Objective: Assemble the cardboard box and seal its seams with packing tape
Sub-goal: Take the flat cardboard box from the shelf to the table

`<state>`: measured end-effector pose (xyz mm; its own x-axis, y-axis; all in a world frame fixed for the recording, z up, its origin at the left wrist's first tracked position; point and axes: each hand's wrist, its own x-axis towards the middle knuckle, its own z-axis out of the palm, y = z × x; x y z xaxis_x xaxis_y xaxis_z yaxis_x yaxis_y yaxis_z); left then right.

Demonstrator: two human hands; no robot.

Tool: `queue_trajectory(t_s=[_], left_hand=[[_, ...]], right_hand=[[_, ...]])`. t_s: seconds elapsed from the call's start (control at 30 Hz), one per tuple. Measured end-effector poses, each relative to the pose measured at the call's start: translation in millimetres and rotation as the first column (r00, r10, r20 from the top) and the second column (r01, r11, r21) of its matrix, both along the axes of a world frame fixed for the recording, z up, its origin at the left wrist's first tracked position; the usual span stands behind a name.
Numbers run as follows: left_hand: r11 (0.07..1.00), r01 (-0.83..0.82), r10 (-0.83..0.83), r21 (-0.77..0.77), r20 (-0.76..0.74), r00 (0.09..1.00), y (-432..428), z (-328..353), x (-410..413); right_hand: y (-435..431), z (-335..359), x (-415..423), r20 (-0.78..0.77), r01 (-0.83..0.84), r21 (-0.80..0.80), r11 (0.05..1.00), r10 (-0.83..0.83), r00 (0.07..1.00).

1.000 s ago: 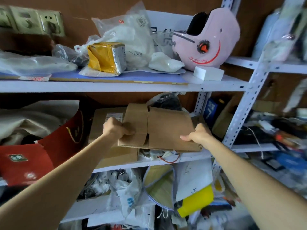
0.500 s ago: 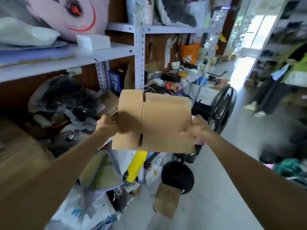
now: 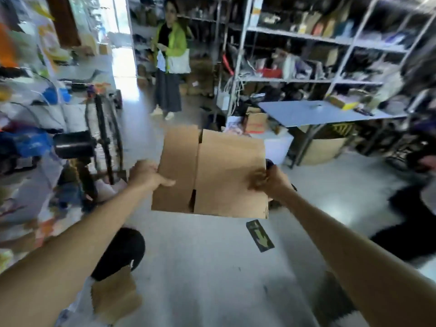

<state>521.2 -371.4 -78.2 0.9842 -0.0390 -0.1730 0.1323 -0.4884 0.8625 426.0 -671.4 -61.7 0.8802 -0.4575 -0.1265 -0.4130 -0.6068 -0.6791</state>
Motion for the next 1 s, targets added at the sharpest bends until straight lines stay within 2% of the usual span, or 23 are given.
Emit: queue_trajectory(t_s=[0.2,0.43,0.53,0.77,1.0], left_hand=[[0.970,0.244,-0.244,0.014,-0.005,0.970,-181,-9,10],[0.907,0.417,-0.417,-0.056,0.013,0.909,-311,-40,47],[0.906,0.416,-0.416,-0.080,0.018,0.909,-352,-51,72],[0.879,0.458,-0.459,-0.130,0.022,0.888,-458,-78,184],[0.814,0.558,-0.565,-0.159,0.005,0.825,-566,-74,289]], right_hand=[[-134,-5,-67,-0.001,0.290,0.004,0.957,-0.290,0.957],[-232,-24,-74,0.041,0.507,0.076,0.858,-0.511,0.859],[-269,-34,-53,0.021,0.525,0.014,0.851,-0.525,0.851],[-351,-52,44,0.030,0.540,0.015,0.842,-0.540,0.841],[-433,-49,128,0.062,0.636,0.009,0.771,-0.635,0.770]])
